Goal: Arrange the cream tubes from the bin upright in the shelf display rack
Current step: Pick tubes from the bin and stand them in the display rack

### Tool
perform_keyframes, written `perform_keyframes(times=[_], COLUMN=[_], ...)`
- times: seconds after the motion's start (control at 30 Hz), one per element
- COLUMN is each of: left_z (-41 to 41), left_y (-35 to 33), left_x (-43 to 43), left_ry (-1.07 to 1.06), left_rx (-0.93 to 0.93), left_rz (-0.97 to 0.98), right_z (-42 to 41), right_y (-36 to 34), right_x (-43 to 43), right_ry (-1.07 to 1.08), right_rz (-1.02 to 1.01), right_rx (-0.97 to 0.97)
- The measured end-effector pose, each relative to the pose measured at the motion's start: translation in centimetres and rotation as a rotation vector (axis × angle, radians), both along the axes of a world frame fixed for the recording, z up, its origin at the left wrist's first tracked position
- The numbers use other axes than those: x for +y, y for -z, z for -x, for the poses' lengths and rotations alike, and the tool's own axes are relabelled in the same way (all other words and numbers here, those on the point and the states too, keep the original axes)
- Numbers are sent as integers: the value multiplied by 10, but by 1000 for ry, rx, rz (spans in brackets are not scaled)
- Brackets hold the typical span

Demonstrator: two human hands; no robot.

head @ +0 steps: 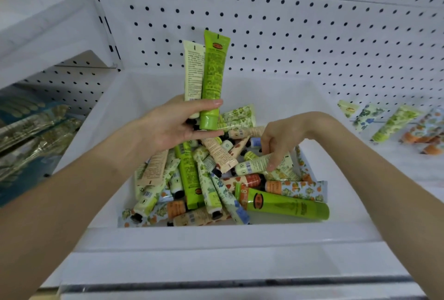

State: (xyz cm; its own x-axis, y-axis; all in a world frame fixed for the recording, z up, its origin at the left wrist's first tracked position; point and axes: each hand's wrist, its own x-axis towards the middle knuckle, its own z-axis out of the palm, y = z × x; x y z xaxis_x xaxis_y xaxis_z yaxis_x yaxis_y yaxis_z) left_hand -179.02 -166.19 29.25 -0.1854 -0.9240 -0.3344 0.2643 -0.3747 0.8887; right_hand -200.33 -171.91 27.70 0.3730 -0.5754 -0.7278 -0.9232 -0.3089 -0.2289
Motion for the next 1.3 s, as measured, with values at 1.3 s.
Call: perform_keyframes(times=[1.3], left_z=[6], left_y=[9], left_x=[8], left_ry=[310], left_rx=[-117], left_rz=[174], right_z=[-29], right_y=[-36], right_x=[27], right_ry=[589], right_rz=[233], right_rx=[-1349])
